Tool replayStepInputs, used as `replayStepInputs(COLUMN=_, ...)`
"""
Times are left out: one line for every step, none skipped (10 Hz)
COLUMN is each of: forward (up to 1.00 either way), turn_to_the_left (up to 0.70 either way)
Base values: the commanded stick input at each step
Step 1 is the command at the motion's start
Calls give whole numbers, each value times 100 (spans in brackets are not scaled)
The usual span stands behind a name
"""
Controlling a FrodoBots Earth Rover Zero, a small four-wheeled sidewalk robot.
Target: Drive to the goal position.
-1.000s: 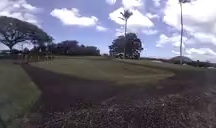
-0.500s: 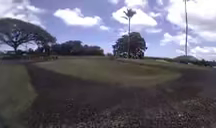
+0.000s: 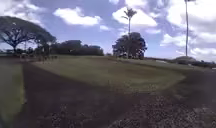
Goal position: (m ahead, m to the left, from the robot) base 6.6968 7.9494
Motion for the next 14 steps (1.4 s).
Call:
replayStepInputs(forward=50, turn_to_the_left=50)
replayStepInputs(forward=50, turn_to_the_left=50)
replayStepInputs(forward=50, turn_to_the_left=50)
replayStepInputs(forward=50, turn_to_the_left=50)
replayStepInputs(forward=50, turn_to_the_left=50)
replayStepInputs(forward=50, turn_to_the_left=50)
replayStepInputs(forward=50, turn_to_the_left=50)
replayStepInputs(forward=50, turn_to_the_left=50)
replayStepInputs(forward=50, turn_to_the_left=50)
replayStepInputs(forward=50, turn_to_the_left=50)
replayStepInputs(forward=50, turn_to_the_left=50)
replayStepInputs(forward=50, turn_to_the_left=50)
replayStepInputs(forward=50, turn_to_the_left=50)
replayStepInputs(forward=50, turn_to_the_left=50)
